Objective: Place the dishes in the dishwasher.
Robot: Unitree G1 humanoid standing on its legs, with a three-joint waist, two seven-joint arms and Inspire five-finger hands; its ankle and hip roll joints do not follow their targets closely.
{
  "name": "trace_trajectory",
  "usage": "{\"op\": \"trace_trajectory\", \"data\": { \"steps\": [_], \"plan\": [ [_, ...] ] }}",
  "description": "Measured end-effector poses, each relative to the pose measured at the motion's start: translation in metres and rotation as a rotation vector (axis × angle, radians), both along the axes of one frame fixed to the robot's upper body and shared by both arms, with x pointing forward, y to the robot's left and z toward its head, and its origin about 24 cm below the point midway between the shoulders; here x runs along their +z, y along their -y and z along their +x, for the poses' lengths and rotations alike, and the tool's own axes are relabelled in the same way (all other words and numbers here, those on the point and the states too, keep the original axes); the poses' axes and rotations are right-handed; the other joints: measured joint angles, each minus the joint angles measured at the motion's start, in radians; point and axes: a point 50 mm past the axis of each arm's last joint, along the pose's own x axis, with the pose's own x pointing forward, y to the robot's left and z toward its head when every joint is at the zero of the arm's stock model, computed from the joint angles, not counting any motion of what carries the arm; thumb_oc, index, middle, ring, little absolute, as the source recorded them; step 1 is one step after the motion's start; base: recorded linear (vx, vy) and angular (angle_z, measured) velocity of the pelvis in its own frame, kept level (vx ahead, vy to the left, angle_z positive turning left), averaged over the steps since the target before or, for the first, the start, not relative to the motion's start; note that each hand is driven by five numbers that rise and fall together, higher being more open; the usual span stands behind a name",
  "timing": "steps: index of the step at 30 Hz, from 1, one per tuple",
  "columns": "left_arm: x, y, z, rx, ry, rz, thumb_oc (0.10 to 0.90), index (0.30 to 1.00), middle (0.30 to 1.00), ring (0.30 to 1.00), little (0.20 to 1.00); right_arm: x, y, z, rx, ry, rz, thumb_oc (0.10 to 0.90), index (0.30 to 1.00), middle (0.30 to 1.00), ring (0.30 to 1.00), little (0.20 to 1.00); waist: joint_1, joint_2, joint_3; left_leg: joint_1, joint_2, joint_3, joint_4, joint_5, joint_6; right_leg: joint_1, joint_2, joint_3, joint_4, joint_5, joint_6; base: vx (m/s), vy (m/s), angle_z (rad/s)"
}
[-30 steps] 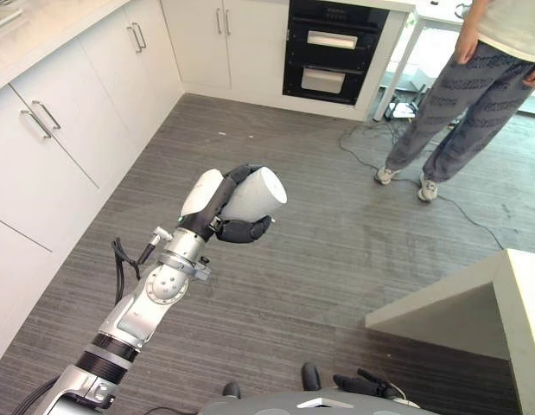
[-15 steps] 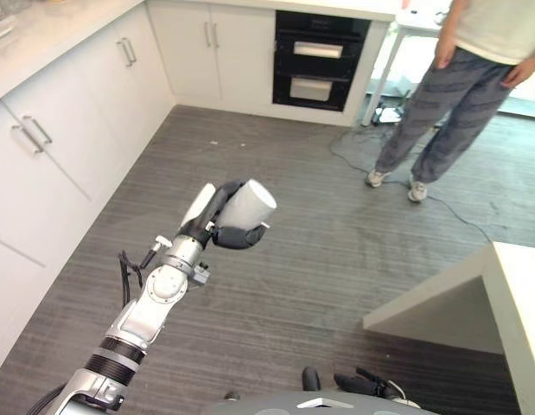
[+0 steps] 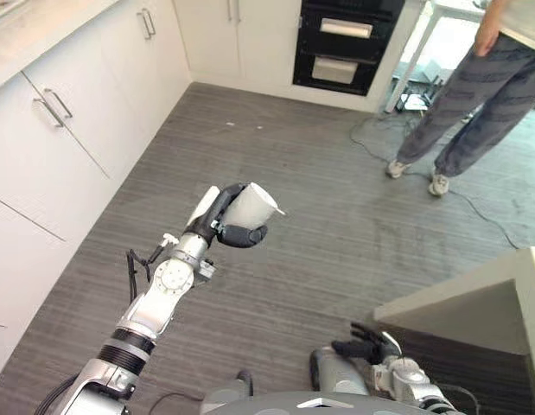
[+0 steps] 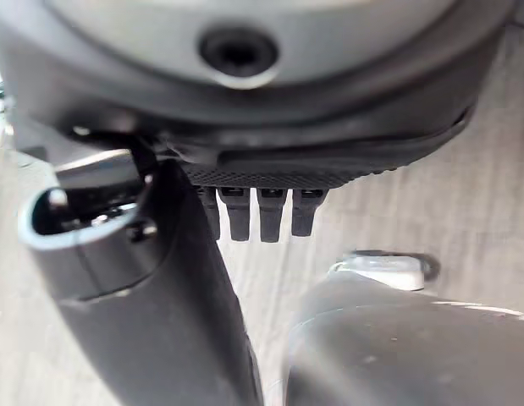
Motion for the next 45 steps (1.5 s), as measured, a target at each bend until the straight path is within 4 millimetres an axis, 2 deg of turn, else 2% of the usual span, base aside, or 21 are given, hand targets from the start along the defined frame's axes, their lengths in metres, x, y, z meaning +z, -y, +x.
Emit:
{"op": "trace_trajectory", "data": {
  "steps": [6, 8, 10, 12, 14, 16, 17, 22, 24, 28, 30, 32, 33, 35, 38, 39, 40, 42, 43, 44, 45],
  "plan": [
    [-0.009, 0.017, 0.0, -0.031, -0.015, 0.024, 0.4, 0.3, 0.3, 0.3, 0.3, 0.01, -0.01, 0.0, 0.04, 0.099, 0.004, 0.8, 0.9, 0.9, 0.9, 0.9, -0.095, -0.026, 0.011, 0.039, -0.024, -0.15, 0.028, -0.093, -0.02, -0.107, 0.071, -0.049, -0.296, 0.021, 0.004, 0.67, -0.103, 0.77],
    [-0.029, 0.024, -0.018, -0.052, -0.085, 0.015, 0.4, 0.3, 0.3, 0.3, 0.3, -0.003, -0.001, -0.024, -0.014, 0.001, -0.004, 0.8, 0.9, 0.9, 0.9, 0.9, -0.091, 0.003, -0.026, 0.192, -0.011, -0.166, -0.03, -0.129, -0.064, -0.107, 0.071, -0.11, -0.054, -0.029, -0.108, 0.91, -0.226, 0.74],
    [-0.044, 0.029, -0.034, -0.062, -0.147, -0.013, 0.4, 0.3, 0.3, 0.3, 0.3, -0.006, 0.01, -0.029, -0.053, -0.019, -0.028, 0.8, 0.9, 0.9, 0.9, 0.9, -0.102, 0.029, -0.056, 0.091, -0.011, -0.127, 0.361, -0.188, -0.198, -0.061, 0.066, -0.155, 0.05, -0.038, -0.172, 0.64, -0.262, 0.35],
    [-0.046, 0.028, -0.038, -0.065, -0.161, -0.02, 0.4, 0.3, 0.3, 0.3, 0.3, -0.004, 0.019, -0.02, -0.009, -0.023, -0.074, 0.8, 0.9, 0.9, 0.9, 0.9, -0.077, 0.039, -0.068, -0.175, 0.0, -0.123, 0.9, 0.017, -0.335, 0.032, 0.071, -0.156, 0.005, -0.069, -0.254, 0.71, -0.426, 0.0],
    [-0.04, 0.02, -0.037, -0.036, -0.129, -0.044, 0.4, 0.3, 0.3, 0.3, 0.3, -0.007, 0.026, -0.019, -0.036, -0.051, -0.092, 0.8, 0.9, 0.9, 0.9, 0.9, -0.009, -0.042, -0.043, -0.482, 0.053, 0.129, 1.348, 0.137, -0.201, 0.18, 0.071, -0.074, -0.068, -0.104, -0.257, 0.98, -0.324, -0.52],
    [-0.037, 0.015, -0.033, -0.036, -0.131, -0.007, 0.4, 0.3, 0.3, 0.3, 0.3, -0.01, 0.023, -0.022, -0.041, -0.067, -0.096, 0.8, 0.9, 0.9, 0.9, 0.9, -0.024, -0.073, -0.033, -0.533, 0.029, 0.158, 1.25, 0.107, -0.202, 0.279, 0.061, -0.067, -0.148, -0.106, -0.258, 0.77, -0.107, -0.49],
    [-0.029, 0.004, -0.027, -0.014, -0.091, -0.003, 0.4, 0.3, 0.3, 0.3, 0.3, -0.014, 0.022, -0.028, -0.055, -0.102, -0.091, 0.8, 0.9, 0.9, 0.9, 0.9, 0.031, -0.124, -0.015, -0.564, 0.062, 0.337, 0.844, 0.057, -0.103, 0.481, 0.06, 0.016, -0.363, -0.094, -0.185, 0.86, 0.14, -0.94],
    [-0.043, -0.012, -0.035, 0.072, -0.14, -0.007, 0.4, 0.3, 0.3, 0.3, 0.3, -0.017, 0.049, -0.055, -0.013, -0.196, -0.182, 0.8, 0.9, 0.9, 0.9, 0.9, 0.018, -0.038, -0.057, -0.527, 0.01, 0.269, 0.059, 0.124, -0.07, 0.745, 0.124, 0.012, -0.469, -0.13, -0.121, 0.85, 0.085, -0.81],
    [-0.056, -0.012, -0.036, 0.11, -0.197, 0.001, 0.4, 0.3, 0.3, 0.3, 0.3, -0.033, 0.043, -0.101, -0.078, -0.341, -0.153, 0.8, 0.9, 0.9, 0.9, 0.9, -0.01, -0.099, -0.098, -0.446, -0.027, 0.451, 0.093, 0.173, 0.101, 0.836, 0.073, -0.023, -0.326, -0.143, -0.108, 0.99, 0.111, 0.13],
    [-0.056, 0.005, -0.04, 0.036, -0.2, -0.014, 0.4, 0.3, 0.3, 0.3, 0.3, -0.038, 0.043, -0.134, -0.103, -0.447, -0.15, 0.8, 0.9, 0.9, 0.9, 0.9, -0.003, -0.064, -0.093, -0.364, -0.029, 0.32, 0.145, 0.205, 0.091, 0.643, -0.028, -0.014, 0.06, -0.221, -0.066, 0.81, 0.088, -0.34],
    [-0.039, 0.014, -0.027, -0.043, -0.149, 0.038, 0.4, 0.3, 0.3, 0.3, 0.3, -0.043, 0.025, -0.159, -0.116, -0.491, -0.094, 0.8, 0.9, 0.9, 0.9, 0.9, -0.036, -0.09, -0.094, -0.224, -0.096, 0.279, 0.182, 0.054, 0.033, 0.418, -0.156, -0.023, 0.538, 0.161, -0.015, 1.13, 0.141, 0.39],
    [0.007, 0.05, 0.001, -0.155, 0.05, -0.011, 0.4, 0.3, 0.3, 0.3, 0.3, -0.049, 0.018, -0.161, -0.133, -0.576, -0.075, 0.8, 0.9, 0.9, 0.9, 0.9, -0.095, -0.055, -0.041, -0.124, -0.087, 0.188, 0.215, -0.07, 0.028, 0.083, -0.077, 0.073, 0.869, 0.054, -0.085, 0.93, 0.022, 1.0],
    [0.02, 0.06, 0.003, -0.185, 0.097, -0.035, 0.4, 0.3, 0.3, 0.3, 0.3, -0.047, 0.023, -0.154, -0.115, -0.546, -0.079, 0.8, 0.9, 0.9, 0.9, 0.9, -0.13, 0.013, -0.037, -0.099, -0.049, 0.146, 0.176, -0.086, 0.029, -0.04, -0.035, 0.06, 0.779, -0.032, -0.12, 0.25, -0.026, 0.44],
    [0.02, 0.06, 0.003, -0.185, 0.097, -0.035, 0.4, 0.3, 0.3, 0.3, 0.3, -0.047, 0.023, -0.154, -0.115, -0.546, -0.079, 0.8, 0.9, 0.9, 0.9, 0.9, -0.13, 0.013, -0.037, -0.099, -0.049, 0.146, 0.176, -0.086, 0.029, -0.04, -0.035, 0.06, 0.779, -0.032, -0.12, 0.28, -0.027, 0.33],
    [0.039, 0.067, 0.008, -0.236, 0.183, -0.041, 0.4, 0.3, 0.3, 0.3, 0.3, -0.046, 0.022, -0.156, -0.144, -0.523, -0.043, 0.8, 0.9, 0.9, 0.9, 0.9, -0.201, -0.004, -0.004, 0.262, 0.027, 0.144, -0.074, -0.068, 0.021, -0.217, 0.012, 0.026, 0.233, -0.065, -0.042, 0.98, -0.153, 0.57],
    [0.035, 0.071, 0.003, -0.256, 0.173, -0.031, 0.4, 0.3, 0.3, 0.3, 0.3, -0.046, 0.025, -0.169, -0.218, -0.546, -0.042, 0.8, 0.9, 0.9, 0.9, 0.9, -0.218, -0.004, -0.051, 0.319, 0.079, 0.144, -0.038, -0.163, -0.03, -0.238, 0.016, -0.073, 0.013, -0.092, 0.08, 0.43, -0.135, 0.67],
    [0.025, 0.077, -0.001, -0.275, 0.129, -0.002, 0.4, 0.3, 0.3, 0.3, 0.3, -0.045, 0.033, -0.169, -0.247, -0.565, -0.068, 0.8, 0.9, 0.9, 0.9, 0.9, -0.196, -0.02, -0.051, 0.307, 0.152, 0.121, 0.151, -0.168, -0.128, -0.249, -0.006, -0.2, 0.152, 0.018, -0.064, 0.43, -0.135, 0.67],
    [0.025, 0.077, -0.001, -0.275, 0.129, -0.002, 0.4, 0.3, 0.3, 0.3, 0.3, -0.045, 0.033, -0.169, -0.247, -0.565, -0.068, 0.8, 0.9, 0.9, 0.9, 0.9, -0.196, -0.02, -0.051, 0.307, 0.152, 0.121, 0.151, -0.168, -0.128, -0.249, -0.006, -0.2, 0.152, 0.018, -0.064, 0.49, -0.129, 0.1],
    [0.002, 0.077, -0.005, -0.306, 0.021, 0.069, 0.4, 0.3, 0.3, 0.3, 0.3, -0.045, 0.044, -0.15, -0.261, -0.563, -0.107, 0.8, 0.9, 0.9, 0.9, 0.9, -0.174, -0.038, -0.043, 0.142, 0.196, 0.015, 0.583, 0.063, -0.328, -0.12, -0.03, -0.308, 0.203, -0.08, -0.025, 0.78, -0.198, 0.01],
    [0.002, 0.077, -0.005, -0.306, 0.021, 0.069, 0.4, 0.3, 0.3, 0.3, 0.3, -0.045, 0.044, -0.15, -0.261, -0.563, -0.107, 0.8, 0.9, 0.9, 0.9, 0.9, -0.174, -0.038, -0.043, 0.142, 0.196, 0.015, 0.583, 0.063, -0.328, -0.12, -0.03, -0.308, 0.203, -0.08, -0.025, 0.98, -0.16, 0.07],
    [-0.01, 0.061, -0.008, -0.206, -0.016, -0.028, 0.4, 0.3, 0.3, 0.3, 0.3, -0.041, 0.057, -0.122, -0.385, -0.501, -0.095, 0.8, 0.9, 0.9, 0.9, 0.9, -0.191, -0.103, -0.031, -0.062, 0.114, 0.033, 1.013, 0.425, -0.329, 0.016, 0.027, -0.233, 0.13, -0.065, -0.369, 0.4, 0.076, -0.44]
  ]
}}
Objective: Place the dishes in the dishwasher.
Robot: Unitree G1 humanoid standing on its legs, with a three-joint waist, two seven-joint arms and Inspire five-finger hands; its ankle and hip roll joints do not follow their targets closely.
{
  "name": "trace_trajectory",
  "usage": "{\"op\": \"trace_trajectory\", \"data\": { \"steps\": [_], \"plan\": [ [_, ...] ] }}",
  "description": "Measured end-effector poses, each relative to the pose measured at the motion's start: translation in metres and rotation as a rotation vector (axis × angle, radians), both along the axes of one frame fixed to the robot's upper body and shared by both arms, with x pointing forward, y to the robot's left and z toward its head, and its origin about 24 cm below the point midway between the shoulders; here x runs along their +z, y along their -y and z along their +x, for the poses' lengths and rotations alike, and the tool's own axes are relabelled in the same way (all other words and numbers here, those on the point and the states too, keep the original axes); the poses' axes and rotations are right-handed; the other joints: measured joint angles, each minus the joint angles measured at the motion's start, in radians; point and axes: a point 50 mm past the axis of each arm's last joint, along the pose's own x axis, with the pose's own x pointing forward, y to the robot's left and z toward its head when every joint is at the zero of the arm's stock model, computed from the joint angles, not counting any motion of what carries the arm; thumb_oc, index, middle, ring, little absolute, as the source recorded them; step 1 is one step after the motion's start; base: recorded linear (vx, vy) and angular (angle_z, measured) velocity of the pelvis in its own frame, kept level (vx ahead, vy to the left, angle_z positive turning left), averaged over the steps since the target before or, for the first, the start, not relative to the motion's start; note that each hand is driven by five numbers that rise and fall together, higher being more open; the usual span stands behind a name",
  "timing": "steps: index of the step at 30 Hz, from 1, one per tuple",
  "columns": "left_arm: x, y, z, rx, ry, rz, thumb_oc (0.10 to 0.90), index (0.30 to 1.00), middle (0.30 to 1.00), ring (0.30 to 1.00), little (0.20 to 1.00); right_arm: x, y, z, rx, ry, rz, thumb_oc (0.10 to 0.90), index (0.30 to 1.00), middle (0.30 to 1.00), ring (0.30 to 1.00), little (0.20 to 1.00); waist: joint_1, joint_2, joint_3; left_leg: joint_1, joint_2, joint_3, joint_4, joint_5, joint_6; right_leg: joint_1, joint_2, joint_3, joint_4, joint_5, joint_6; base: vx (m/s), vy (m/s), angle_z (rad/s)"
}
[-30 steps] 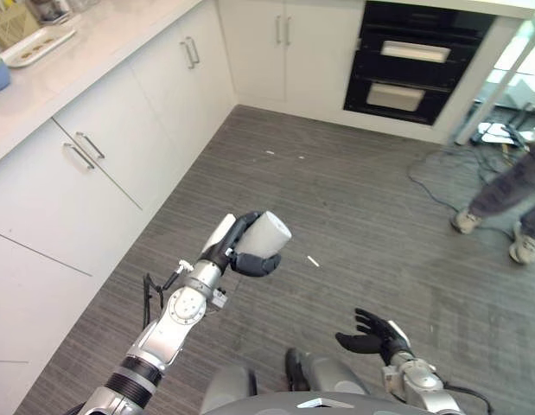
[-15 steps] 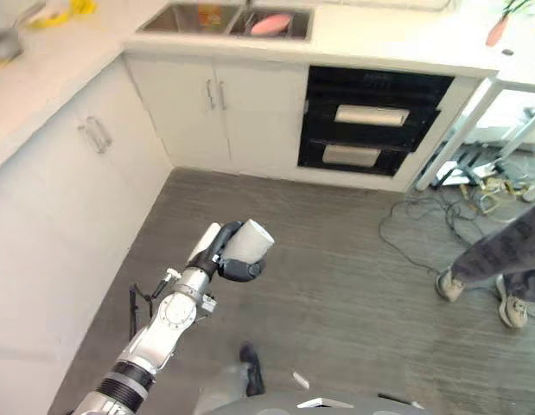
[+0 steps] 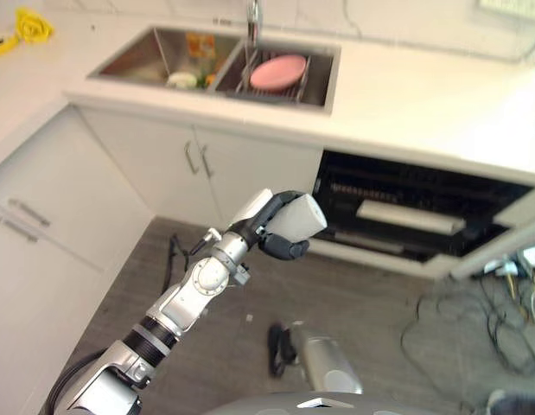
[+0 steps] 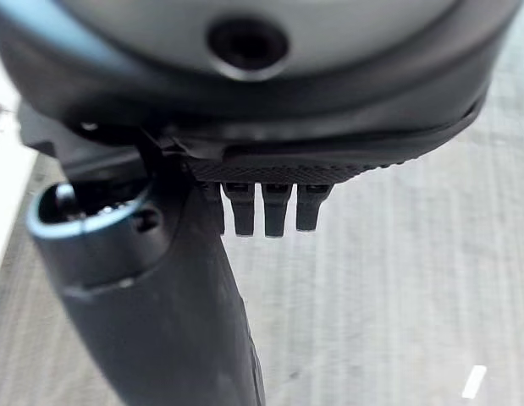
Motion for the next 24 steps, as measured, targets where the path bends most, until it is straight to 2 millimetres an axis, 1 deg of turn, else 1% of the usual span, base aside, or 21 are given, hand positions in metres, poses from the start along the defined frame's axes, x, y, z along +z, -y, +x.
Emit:
{"op": "trace_trajectory", "data": {
  "steps": [1, 2, 3, 4, 5, 7, 8, 9, 10, 11, 12, 13, 14, 15, 16, 17, 18, 20, 22, 23, 24],
  "plan": [
    [-0.007, -0.011, -0.002, 0.083, -0.031, -0.043, 0.4, 0.3, 0.3, 0.3, 0.3, 0.003, -0.002, 0.03, -0.03, 0.081, -0.003, 0.8, 0.9, 0.9, 0.9, 0.9, 0.021, 0.011, 0.005, -0.206, -0.041, 0.069, 0.293, 0.02, 0.021, 0.084, 0.074, 0.068, -0.134, 0.021, 0.059, 0.71, 0.165, -1.32],
    [-0.02, -0.019, 0.0, 0.104, -0.083, -0.005, 0.4, 0.3, 0.3, 0.3, 0.3, 0.004, -0.013, 0.048, -0.013, 0.159, 0.002, 0.8, 0.9, 0.9, 0.9, 0.9, 0.087, 0.013, 0.03, -0.297, -0.095, 0.146, 0.168, -0.138, 0.195, 0.22, 0.098, 0.153, -0.262, -0.029, 0.337, 0.62, 0.16, -2.37],
    [-0.034, -0.033, 0.0, 0.15, -0.14, 0.043, 0.4, 0.3, 0.3, 0.3, 0.3, 0.011, -0.011, 0.071, 0.063, 0.233, -0.011, 0.8, 0.9, 0.9, 0.9, 0.9, 0.138, 0.028, 0.008, -0.325, -0.046, 0.143, -0.276, -0.312, 0.267, 0.235, 0.015, 0.204, -0.054, -0.148, 0.233, 0.61, 0.199, -2.46],
    [-0.032, -0.04, -0.001, 0.142, -0.13, 0.074, 0.4, 0.3, 0.3, 0.3, 0.3, 0.009, -0.019, 0.066, 0.103, 0.232, 0.006, 0.8, 0.9, 0.9, 0.9, 0.9, 0.163, -0.039, -0.042, -0.324, -0.085, 0.13, -0.519, -0.346, 0.268, 0.305, -0.163, 0.349, -0.24, -0.099, 0.311, 0.39, 0.139, -1.66],
    [-0.034, -0.036, -0.005, 0.1, -0.134, 0.093, 0.4, 0.3, 0.3, 0.3, 0.3, 0.01, -0.014, 0.065, 0.136, 0.226, -0.013, 0.8, 0.9, 0.9, 0.9, 0.9, 0.144, 0.005, -0.039, -0.328, -0.064, 0.026, -0.679, -0.312, 0.221, 0.396, -0.115, 0.335, -0.325, -0.071, 0.302, 0.37, 0.156, -0.98],
    [-0.043, -0.026, -0.03, -0.082, -0.162, 0.19, 0.4, 0.3, 0.3, 0.3, 0.3, 0.01, -0.007, 0.061, 0.14, 0.194, -0.033, 0.8, 0.9, 0.9, 0.9, 0.9, 0.19, 0.025, -0.047, -0.272, -0.094, -0.18, -0.913, -0.264, 0.19, 0.492, -0.129, 0.434, -0.401, -0.065, 0.31, 0.18, 0.095, -1.16],
    [-0.053, -0.012, -0.049, -0.193, -0.198, 0.205, 0.4, 0.3, 0.3, 0.3, 0.3, 0.011, 0.001, 0.055, 0.147, 0.171, -0.053, 0.8, 0.9, 0.9, 0.9, 0.9, 0.206, 0.06, -0.053, -0.256, -0.089, -0.21, -0.908, -0.19, 0.22, 0.543, -0.099, 0.462, -0.414, -0.077, 0.311, 0.2, 0.182, -1.27],
    [-0.069, 0.006, -0.074, -0.277, -0.266, 0.181, 0.4, 0.3, 0.3, 0.3, 0.3, 0.01, 0.006, 0.039, 0.141, 0.128, -0.063, 0.8, 0.9, 0.9, 0.9, 0.9, 0.192, 0.085, -0.07, -0.236, -0.069, -0.181, -0.87, -0.17, 0.164, 0.576, -0.084, 0.442, -0.383, -0.105, 0.318, 0.28, 0.332, -0.29],
    [-0.086, 0.023, -0.092, -0.353, -0.341, 0.197, 0.4, 0.3, 0.3, 0.3, 0.3, 0.0, -0.012, 0.022, 0.087, 0.066, -0.024, 0.8, 0.9, 0.9, 0.9, 0.9, 0.138, 0.019, -0.08, -0.169, -0.122, -0.14, -0.957, -0.16, 0.225, 0.557, -0.125, 0.458, -0.266, -0.085, 0.361, 0.25, 0.333, 0.23],
    [-0.09, 0.028, -0.098, -0.391, -0.362, 0.211, 0.4, 0.3, 0.3, 0.3, 0.3, -0.002, -0.018, 0.018, 0.077, 0.052, -0.006, 0.8, 0.9, 0.9, 0.9, 0.9, 0.127, 0.019, -0.078, -0.113, -0.108, -0.104, -1.03, -0.155, 0.236, 0.513, -0.117, 0.469, -0.179, -0.084, 0.403, 0.14, 0.215, 0.38],
    [-0.09, 0.028, -0.098, -0.391, -0.362, 0.211, 0.4, 0.3, 0.3, 0.3, 0.3, -0.002, -0.018, 0.018, 0.077, 0.052, -0.006, 0.8, 0.9, 0.9, 0.9, 0.9, 0.127, 0.019, -0.078, -0.113, -0.108, -0.104, -1.03, -0.155, 0.236, 0.513, -0.117, 0.469, -0.179, -0.084, 0.403, 0.07, 0.127, -0.64],
    [-0.093, 0.028, -0.103, -0.415, -0.383, 0.234, 0.4, 0.3, 0.3, 0.3, 0.3, -0.004, -0.026, 0.019, 0.087, 0.05, 0.019, 0.8, 0.9, 0.9, 0.9, 0.9, 0.116, 0.016, -0.08, -0.05, -0.101, -0.054, -1.091, -0.154, 0.243, 0.454, -0.131, 0.485, -0.186, -0.118, 0.434, 0.07, 0.194, -1.27],
    [-0.098, 0.018, -0.107, -0.417, -0.395, 0.3, 0.4, 0.3, 0.3, 0.3, 0.3, -0.006, -0.037, 0.021, 0.093, 0.074, 0.051, 0.8, 0.9, 0.9, 0.9, 0.9, 0.053, 0.008, -0.084, 0.015, -0.12, 0.004, -1.161, -0.159, 0.248, 0.374, -0.147, 0.52, -0.358, -0.061, 0.428, 0.08, 0.247, -1.49],
    [-0.098, 0.022, -0.111, -0.401, -0.381, 0.264, 0.4, 0.3, 0.3, 0.3, 0.3, -0.008, -0.038, 0.011, 0.084, 0.048, 0.056, 0.8, 0.9, 0.9, 0.9, 0.9, 0.037, 0.015, -0.083, 0.031, -0.13, 0.033, -1.179, -0.162, 0.251, 0.353, -0.149, 0.516, -0.361, -0.021, 0.36, 0.06, 0.184, -0.92],
    [-0.098, 0.022, -0.111, -0.401, -0.381, 0.264, 0.4, 0.3, 0.3, 0.3, 0.3, -0.008, -0.038, 0.011, 0.084, 0.048, 0.056, 0.8, 0.9, 0.9, 0.9, 0.9, 0.037, 0.015, -0.083, 0.031, -0.13, 0.033, -1.179, -0.162, 0.251, 0.353, -0.149, 0.516, -0.361, -0.021, 0.36, 0.01, 0.082, -0.65],
    [-0.099, 0.029, -0.113, -0.391, -0.38, 0.234, 0.4, 0.3, 0.3, 0.3, 0.3, -0.009, -0.038, -0.003, 0.068, 0.001, 0.058, 0.8, 0.9, 0.9, 0.9, 0.9, 0.06, 0.032, -0.082, 0.033, -0.135, 0.064, -1.179, -0.181, 0.254, 0.348, -0.154, 0.555, -0.392, 0.013, 0.376, 0.02, 0.089, -0.73],
    [-0.098, 0.031, -0.113, -0.377, -0.367, 0.218, 0.4, 0.3, 0.3, 0.3, 0.3, -0.01, -0.037, -0.008, 0.031, -0.017, 0.063, 0.8, 0.9, 0.9, 0.9, 0.9, 0.061, 0.025, -0.08, 0.035, -0.14, 0.092, -1.179, -0.198, 0.256, 0.349, -0.17, 0.582, -0.422, 0.024, 0.382, 0.01, 0.132, -1.0],
    [-0.096, 0.03, -0.107, -0.334, -0.352, 0.201, 0.4, 0.3, 0.3, 0.3, 0.3, -0.011, -0.041, -0.01, 0.051, -0.039, 0.073, 0.8, 0.9, 0.9, 0.9, 0.9, 0.051, 0.0, -0.085, 0.037, -0.165, 0.122, -1.185, -0.256, 0.265, 0.324, -0.194, 0.614, -0.453, 0.044, 0.399, 0.01, 0.158, -0.92],
    [-0.09, 0.025, -0.097, -0.278, -0.309, 0.19, 0.4, 0.3, 0.3, 0.3, 0.3, -0.012, -0.051, -0.007, 0.058, -0.024, 0.1, 0.8, 0.9, 0.9, 0.9, 0.9, 0.033, -0.041, -0.086, 0.014, -0.205, 0.174, -1.15, -0.277, 0.286, 0.284, -0.229, 0.653, -0.485, 0.036, 0.379, -0.02, 0.05, -1.15],
    [-0.081, 0.027, -0.082, -0.214, -0.276, 0.134, 0.4, 0.3, 0.3, 0.3, 0.3, -0.011, -0.047, 0.004, 0.064, 0.016, 0.089, 0.8, 0.9, 0.9, 0.9, 0.9, 0.007, -0.017, -0.073, -0.03, -0.192, 0.207, -1.127, -0.295, 0.297, 0.236, -0.224, 0.704, -0.502, 0.048, 0.42, -0.03, -0.007, -0.97],
    [-0.081, 0.027, -0.082, -0.214, -0.276, 0.134, 0.4, 0.3, 0.3, 0.3, 0.3, -0.011, -0.047, 0.004, 0.064, 0.016, 0.089, 0.8, 0.9, 0.9, 0.9, 0.9, 0.007, -0.017, -0.073, -0.03, -0.192, 0.207, -1.127, -0.295, 0.297, 0.236, -0.224, 0.704, -0.502, 0.048, 0.42, -0.03, -0.014, -1.12]
  ]
}}
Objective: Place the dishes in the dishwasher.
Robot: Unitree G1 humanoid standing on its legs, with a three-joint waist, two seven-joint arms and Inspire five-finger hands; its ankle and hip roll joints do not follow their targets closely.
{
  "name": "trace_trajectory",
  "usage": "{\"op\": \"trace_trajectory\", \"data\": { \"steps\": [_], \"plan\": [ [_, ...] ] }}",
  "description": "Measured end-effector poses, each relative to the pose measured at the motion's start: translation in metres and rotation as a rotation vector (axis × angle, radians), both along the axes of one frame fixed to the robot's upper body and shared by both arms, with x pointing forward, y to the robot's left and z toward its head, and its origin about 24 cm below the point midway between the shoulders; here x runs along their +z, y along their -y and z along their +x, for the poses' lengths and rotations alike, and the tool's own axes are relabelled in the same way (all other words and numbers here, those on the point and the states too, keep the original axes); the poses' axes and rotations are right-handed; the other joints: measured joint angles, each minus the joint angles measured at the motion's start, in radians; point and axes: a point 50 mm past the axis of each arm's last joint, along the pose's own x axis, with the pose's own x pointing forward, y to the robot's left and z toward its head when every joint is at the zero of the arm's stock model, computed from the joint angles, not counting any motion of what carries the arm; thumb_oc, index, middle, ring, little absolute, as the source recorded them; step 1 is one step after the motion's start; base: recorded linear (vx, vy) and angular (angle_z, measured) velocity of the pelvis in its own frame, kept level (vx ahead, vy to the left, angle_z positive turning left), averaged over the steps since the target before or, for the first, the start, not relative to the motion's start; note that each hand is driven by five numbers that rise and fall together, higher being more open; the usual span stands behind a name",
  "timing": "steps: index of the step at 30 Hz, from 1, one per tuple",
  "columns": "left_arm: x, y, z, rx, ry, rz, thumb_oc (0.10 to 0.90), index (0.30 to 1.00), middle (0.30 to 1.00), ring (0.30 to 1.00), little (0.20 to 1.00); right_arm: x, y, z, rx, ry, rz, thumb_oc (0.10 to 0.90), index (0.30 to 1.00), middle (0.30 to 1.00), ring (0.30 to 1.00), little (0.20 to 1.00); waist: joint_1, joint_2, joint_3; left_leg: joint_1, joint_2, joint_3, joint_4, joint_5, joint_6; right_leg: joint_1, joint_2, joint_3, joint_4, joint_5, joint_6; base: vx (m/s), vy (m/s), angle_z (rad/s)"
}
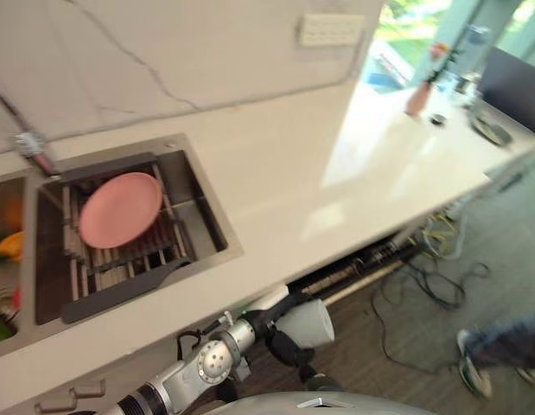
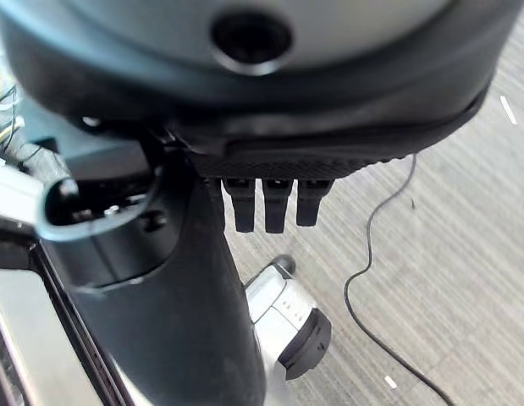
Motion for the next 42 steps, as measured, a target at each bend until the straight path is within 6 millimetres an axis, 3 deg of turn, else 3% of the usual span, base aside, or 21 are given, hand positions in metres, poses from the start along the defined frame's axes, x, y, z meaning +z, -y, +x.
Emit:
{"op": "trace_trajectory", "data": {
  "steps": [1, 2, 3, 4, 5, 6, 7, 9, 10, 11, 12, 13, 16, 17, 22, 25, 29, 32, 42],
  "plan": [
    [0.016, 0.002, 0.022, 0.016, 0.066, -0.018, 0.4, 0.3, 0.3, 0.3, 0.3, 0.001, -0.001, 0.009, 0.003, 0.014, 0.007, 0.8, 0.9, 0.9, 0.9, 0.9, -0.015, 0.048, 0.028, -0.017, 0.03, 0.019, -0.043, 0.0, 0.0, -0.056, 0.066, -0.022, 0.045, 0.026, 0.041, 0.0, -0.008, -0.68],
    [0.025, 0.001, 0.033, 0.014, 0.105, -0.022, 0.4, 0.3, 0.3, 0.3, 0.3, 0.0, -0.002, 0.009, -0.001, 0.006, 0.014, 0.8, 0.9, 0.9, 0.9, 0.9, -0.013, 0.062, 0.038, -0.034, 0.038, 0.022, -0.057, 0.0, -0.01, -0.079, 0.098, -0.054, 0.064, 0.025, 0.035, 0.01, -0.023, -0.89],
    [0.038, -0.003, 0.046, 0.023, 0.158, -0.024, 0.4, 0.3, 0.3, 0.3, 0.3, -0.001, -0.008, 0.011, 0.003, 0.005, 0.027, 0.8, 0.9, 0.9, 0.9, 0.9, -0.013, 0.037, 0.053, -0.084, 0.019, 0.058, 0.064, -0.022, 0.004, -0.111, 0.063, -0.117, 0.037, 0.06, -0.036, 0.02, -0.017, -0.81],
    [0.044, -0.004, 0.052, 0.053, 0.179, -0.047, 0.4, 0.3, 0.3, 0.3, 0.3, 0.001, -0.001, 0.018, 0.017, 0.017, 0.009, 0.8, 0.9, 0.9, 0.9, 0.9, -0.002, 0.055, 0.077, -0.099, 0.038, 0.086, 0.182, -0.063, 0.04, -0.139, 0.047, -0.22, 0.035, 0.068, -0.045, 0.02, -0.037, -1.29],
    [0.05, -0.008, 0.057, 0.09, 0.197, -0.07, 0.4, 0.3, 0.3, 0.3, 0.3, 0.005, 0.013, 0.026, 0.038, 0.036, -0.028, 0.8, 0.9, 0.9, 0.9, 0.9, 0.021, 0.102, 0.106, -0.081, 0.083, 0.121, 0.227, -0.134, 0.006, -0.147, 0.003, -0.397, 0.01, 0.071, -0.031, 0.06, -0.056, -1.41],
    [0.05, -0.01, 0.06, 0.113, 0.194, -0.077, 0.4, 0.3, 0.3, 0.3, 0.3, 0.007, 0.018, 0.03, 0.05, 0.054, -0.044, 0.8, 0.9, 0.9, 0.9, 0.9, 0.027, 0.126, 0.115, -0.072, 0.091, 0.131, 0.204, -0.128, 0.0, -0.142, -0.008, -0.437, -0.003, 0.094, -0.019, 0.1, -0.063, -1.18],
    [0.045, -0.013, 0.06, 0.147, 0.165, -0.091, 0.4, 0.3, 0.3, 0.3, 0.3, 0.007, 0.021, 0.018, 0.071, 0.036, -0.053, 0.8, 0.9, 0.9, 0.9, 0.9, 0.027, 0.155, 0.094, -0.043, 0.098, 0.126, 0.13, -0.099, -0.049, -0.081, -0.003, -0.437, -0.015, 0.113, 0.01, 0.11, -0.068, -0.46],
    [0.046, -0.017, 0.061, 0.156, 0.167, -0.09, 0.4, 0.3, 0.3, 0.3, 0.3, 0.002, 0.009, 0.0, 0.07, -0.01, -0.01, 0.8, 0.9, 0.9, 0.9, 0.9, 0.048, 0.117, 0.069, -0.023, 0.091, 0.127, 0.051, -0.079, -0.079, 0.026, 0.006, -0.447, -0.056, 0.111, 0.012, 0.09, -0.065, 0.12],
    [0.049, -0.018, 0.063, 0.172, 0.172, -0.109, 0.4, 0.3, 0.3, 0.3, 0.3, 0.001, 0.006, -0.004, 0.074, -0.024, -0.003, 0.8, 0.9, 0.9, 0.9, 0.9, 0.045, 0.102, 0.071, -0.016, 0.086, 0.125, 0.047, -0.06, -0.063, 0.068, 0.006, -0.47, -0.152, 0.127, -0.047, 0.07, -0.078, 0.32],
    [0.049, -0.02, 0.063, 0.196, 0.164, -0.138, 0.4, 0.3, 0.3, 0.3, 0.3, 0.002, 0.009, -0.003, 0.078, -0.025, -0.012, 0.8, 0.9, 0.9, 0.9, 0.9, 0.047, 0.095, 0.075, -0.001, 0.1, 0.118, 0.074, -0.037, -0.036, 0.071, 0.016, -0.495, -0.152, 0.172, -0.071, 0.06, -0.08, 0.25],
    [0.047, -0.019, 0.06, 0.204, 0.143, -0.158, 0.4, 0.3, 0.3, 0.3, 0.3, 0.004, 0.018, -0.005, 0.086, -0.03, -0.034, 0.8, 0.9, 0.9, 0.9, 0.9, 0.045, 0.126, 0.06, 0.039, 0.127, 0.097, 0.03, -0.028, -0.042, 0.08, 0.058, -0.504, -0.152, 0.17, -0.082, 0.06, -0.08, 0.07],
    [0.048, -0.019, 0.059, 0.194, 0.137, -0.163, 0.4, 0.3, 0.3, 0.3, 0.3, 0.005, 0.021, -0.003, 0.089, -0.023, -0.045, 0.8, 0.9, 0.9, 0.9, 0.9, 0.043, 0.131, 0.054, 0.082, 0.135, 0.093, -0.053, 0.019, -0.083, 0.093, 0.078, -0.513, -0.152, 0.172, -0.094, 0.06, -0.071, 0.13],
    [0.052, -0.016, 0.06, 0.198, 0.128, -0.211, 0.4, 0.3, 0.3, 0.3, 0.3, 0.007, 0.023, 0.006, 0.104, 0.007, -0.057, 0.8, 0.9, 0.9, 0.9, 0.9, 0.046, 0.116, 0.05, 0.084, 0.149, 0.075, -0.057, 0.026, -0.09, 0.098, 0.092, -0.527, -0.152, 0.166, -0.103, 0.04, -0.051, 0.18],
    [0.052, -0.017, 0.06, 0.201, 0.108, -0.234, 0.4, 0.3, 0.3, 0.3, 0.3, 0.008, 0.023, 0.018, 0.113, 0.044, -0.06, 0.8, 0.9, 0.9, 0.9, 0.9, 0.047, 0.109, 0.046, 0.086, 0.156, 0.067, -0.054, 0.029, -0.095, 0.105, 0.098, -0.535, -0.152, 0.165, -0.105, 0.03, -0.021, 0.07],
    [0.062, -0.012, 0.059, 0.18, 0.127, -0.287, 0.4, 0.3, 0.3, 0.3, 0.3, 0.011, 0.02, 0.035, 0.133, 0.099, -0.056, 0.8, 0.9, 0.9, 0.9, 0.9, 0.048, 0.114, 0.039, 0.098, 0.157, 0.056, -0.056, 0.03, -0.096, 0.125, 0.099, -0.549, -0.152, 0.161, -0.112, 0.03, -0.026, 0.08],
    [0.076, -0.011, 0.061, 0.176, 0.177, -0.327, 0.4, 0.3, 0.3, 0.3, 0.3, 0.011, 0.02, 0.033, 0.133, 0.092, -0.058, 0.8, 0.9, 0.9, 0.9, 0.9, 0.048, 0.124, 0.015, 0.097, 0.155, 0.049, -0.059, 0.03, -0.096, 0.127, 0.098, -0.552, -0.152, 0.159, -0.112, 0.01, -0.017, 0.05],
    [0.099, -0.042, 0.079, 0.34, 0.284, -0.388, 0.4, 0.3, 0.3, 0.3, 0.3, 0.009, 0.024, 0.022, 0.128, 0.057, -0.068, 0.8, 0.9, 0.9, 0.9, 0.9, 0.054, 0.14, -0.013, 0.1, 0.155, 0.033, -0.059, 0.03, -0.096, 0.139, 0.1, -0.566, -0.152, 0.153, -0.109, 0.01, -0.006, 0.11],
    [0.11, -0.053, 0.085, 0.396, 0.337, -0.418, 0.4, 0.3, 0.3, 0.3, 0.3, 0.009, 0.026, 0.013, 0.128, 0.033, -0.073, 0.8, 0.9, 0.9, 0.9, 0.9, 0.073, 0.146, -0.04, 0.096, 0.154, 0.021, -0.059, 0.029, -0.096, 0.142, 0.098, -0.577, -0.152, 0.146, -0.108, 0.03, -0.006, 0.12],
    [0.111, -0.054, 0.086, 0.392, 0.333, -0.442, 0.4, 0.3, 0.3, 0.3, 0.3, 0.008, 0.027, 0.007, 0.148, -0.003, -0.081, 0.8, 0.9, 0.9, 0.9, 0.9, 0.093, 0.143, -0.046, 0.11, 0.152, 0.014, -0.058, 0.029, -0.096, 0.158, 0.098, -0.585, -0.152, 0.14, -0.114, 0.01, -0.004, 0.03]
  ]
}}
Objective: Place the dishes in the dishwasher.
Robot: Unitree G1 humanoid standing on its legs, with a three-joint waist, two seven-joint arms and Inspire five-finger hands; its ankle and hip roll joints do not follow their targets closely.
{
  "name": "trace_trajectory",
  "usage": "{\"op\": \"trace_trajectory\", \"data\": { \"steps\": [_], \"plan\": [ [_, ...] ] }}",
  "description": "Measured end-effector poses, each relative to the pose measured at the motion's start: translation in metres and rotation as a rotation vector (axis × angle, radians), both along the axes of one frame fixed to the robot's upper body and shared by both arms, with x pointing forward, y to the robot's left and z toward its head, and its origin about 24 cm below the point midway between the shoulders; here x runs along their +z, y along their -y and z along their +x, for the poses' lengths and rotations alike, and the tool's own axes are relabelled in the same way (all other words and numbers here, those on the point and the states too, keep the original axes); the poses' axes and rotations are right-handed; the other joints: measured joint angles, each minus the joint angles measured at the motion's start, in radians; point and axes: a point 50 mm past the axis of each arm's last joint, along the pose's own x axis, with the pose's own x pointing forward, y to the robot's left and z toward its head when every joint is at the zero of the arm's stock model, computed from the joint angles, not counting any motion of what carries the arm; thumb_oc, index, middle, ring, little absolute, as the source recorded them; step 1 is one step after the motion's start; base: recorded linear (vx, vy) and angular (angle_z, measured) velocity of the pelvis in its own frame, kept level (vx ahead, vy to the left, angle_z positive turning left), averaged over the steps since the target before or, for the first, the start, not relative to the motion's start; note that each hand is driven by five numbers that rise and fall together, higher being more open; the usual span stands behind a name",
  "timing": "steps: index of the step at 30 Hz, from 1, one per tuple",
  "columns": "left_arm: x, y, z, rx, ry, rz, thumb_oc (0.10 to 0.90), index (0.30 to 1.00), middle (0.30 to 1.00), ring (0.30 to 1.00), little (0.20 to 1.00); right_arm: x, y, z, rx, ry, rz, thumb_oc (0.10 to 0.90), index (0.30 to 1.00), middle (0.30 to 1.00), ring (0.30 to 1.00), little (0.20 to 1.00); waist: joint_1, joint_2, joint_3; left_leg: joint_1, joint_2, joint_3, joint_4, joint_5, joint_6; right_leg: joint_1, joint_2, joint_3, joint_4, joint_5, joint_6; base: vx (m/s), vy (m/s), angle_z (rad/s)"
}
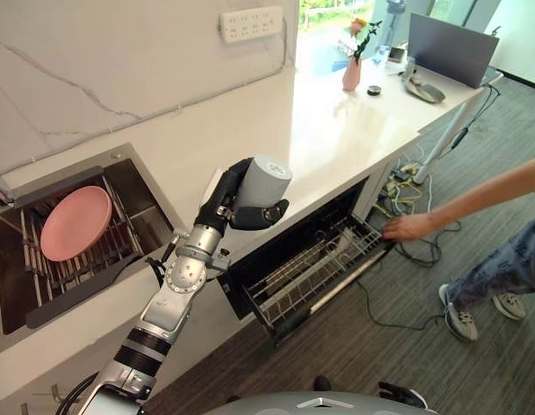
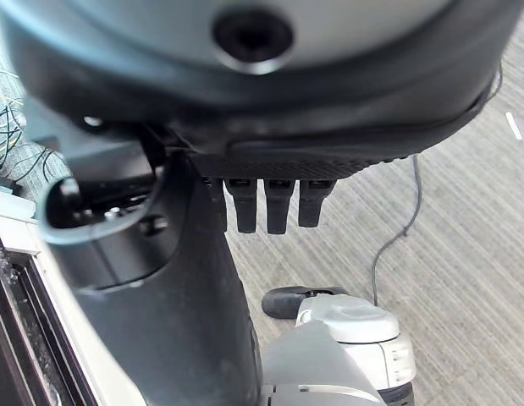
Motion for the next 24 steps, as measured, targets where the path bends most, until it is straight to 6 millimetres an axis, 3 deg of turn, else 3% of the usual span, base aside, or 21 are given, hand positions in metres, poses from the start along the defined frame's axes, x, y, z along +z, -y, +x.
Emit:
{"op": "trace_trajectory", "data": {
  "steps": [18, 24],
  "plan": [
    [-0.004, 0.009, -0.002, -0.105, -0.074, -0.15, 0.4, 0.3, 0.3, 0.3, 0.3, -0.001, 0.002, -0.008, -0.02, -0.037, -0.006, 0.8, 0.9, 0.9, 0.9, 0.9, -0.011, 0.021, 0.012, 0.0, -0.002, 0.006, 0.0, 0.0, 0.0, -0.005, -0.001, 0.008, 0.0, 0.0, 0.0, 0.0, 0.001, 0.0],
    [-0.008, 0.016, -0.004, -0.139, -0.094, -0.161, 0.4, 0.3, 0.3, 0.3, 0.3, 0.0, 0.008, -0.007, -0.139, -0.005, 0.0, 0.8, 0.9, 0.9, 0.9, 0.9, -0.024, 0.03, 0.015, 0.0, -0.007, 0.031, 0.0, -0.001, 0.0, -0.018, -0.003, 0.033, 0.0, -0.001, 0.004, -0.04, 0.032, -0.11]
  ]
}}
